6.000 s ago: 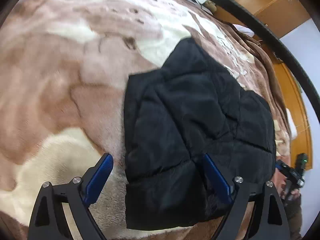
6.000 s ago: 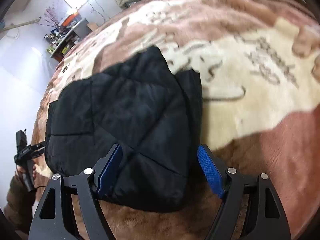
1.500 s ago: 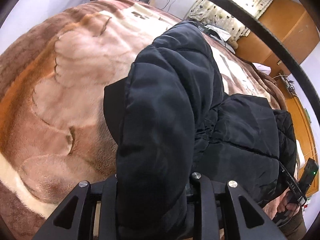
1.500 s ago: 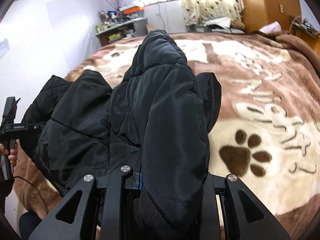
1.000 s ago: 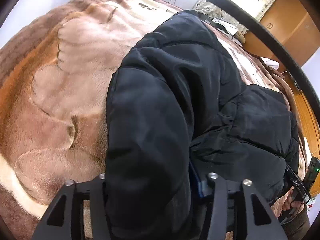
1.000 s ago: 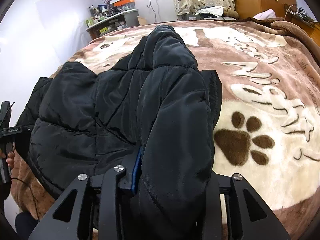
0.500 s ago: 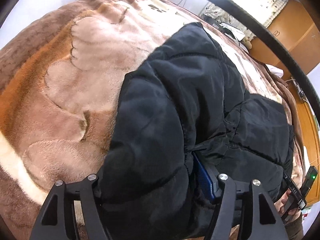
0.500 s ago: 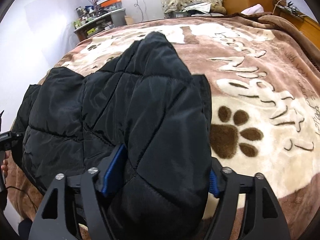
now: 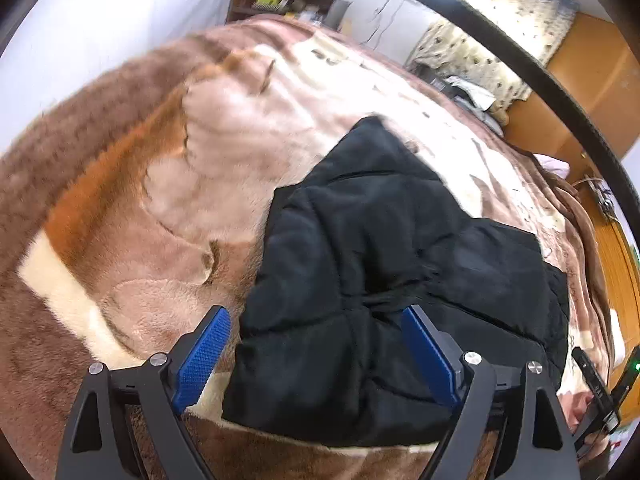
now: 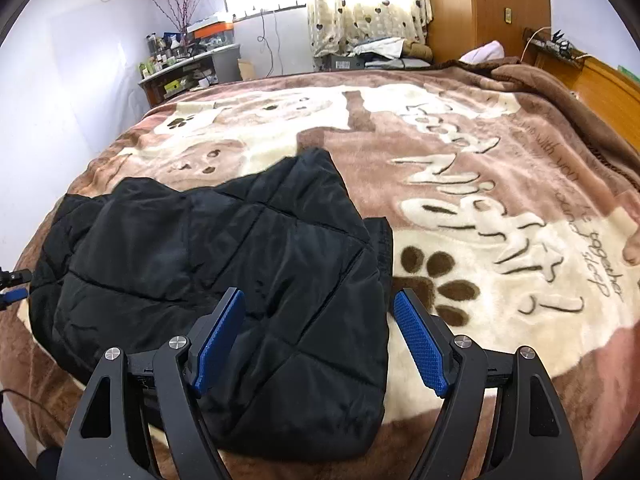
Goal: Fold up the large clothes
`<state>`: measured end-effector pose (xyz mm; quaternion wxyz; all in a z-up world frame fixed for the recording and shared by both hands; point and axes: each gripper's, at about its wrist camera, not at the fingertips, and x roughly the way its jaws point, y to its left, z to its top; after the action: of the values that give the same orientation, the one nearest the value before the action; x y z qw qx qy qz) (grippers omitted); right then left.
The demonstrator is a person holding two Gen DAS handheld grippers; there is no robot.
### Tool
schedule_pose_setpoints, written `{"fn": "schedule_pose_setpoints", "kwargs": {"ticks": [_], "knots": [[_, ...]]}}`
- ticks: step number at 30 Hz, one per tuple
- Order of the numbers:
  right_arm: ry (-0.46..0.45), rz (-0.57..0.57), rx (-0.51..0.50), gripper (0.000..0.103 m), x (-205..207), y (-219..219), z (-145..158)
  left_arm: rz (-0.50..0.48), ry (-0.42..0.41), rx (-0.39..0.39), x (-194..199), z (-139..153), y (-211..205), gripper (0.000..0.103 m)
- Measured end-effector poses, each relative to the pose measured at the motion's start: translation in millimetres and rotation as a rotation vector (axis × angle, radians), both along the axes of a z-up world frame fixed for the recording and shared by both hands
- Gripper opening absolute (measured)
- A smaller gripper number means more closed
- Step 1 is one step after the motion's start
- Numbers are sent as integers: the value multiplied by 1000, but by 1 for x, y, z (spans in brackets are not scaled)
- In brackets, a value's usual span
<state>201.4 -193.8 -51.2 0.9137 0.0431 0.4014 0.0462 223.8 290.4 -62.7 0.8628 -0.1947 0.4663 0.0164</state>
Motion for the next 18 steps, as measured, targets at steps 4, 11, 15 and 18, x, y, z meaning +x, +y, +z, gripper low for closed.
{"fn": "schedule_pose_setpoints", "kwargs": {"ticks": [4, 11, 15, 18], "knots": [[-10, -3, -11, 77, -23, 15, 12, -19, -20, 90, -23, 20, -25, 89], [-55, 44, -17, 77, -78, 50, 35, -70, -30, 137, -75, 37, -69, 89], [-74, 35, -21, 77, -105, 62, 40, -93, -45, 200, -103, 40, -92, 89], [-60, 19, 6, 77, -121, 65, 38, -88, -54, 230, -123, 40, -105, 89]]}}
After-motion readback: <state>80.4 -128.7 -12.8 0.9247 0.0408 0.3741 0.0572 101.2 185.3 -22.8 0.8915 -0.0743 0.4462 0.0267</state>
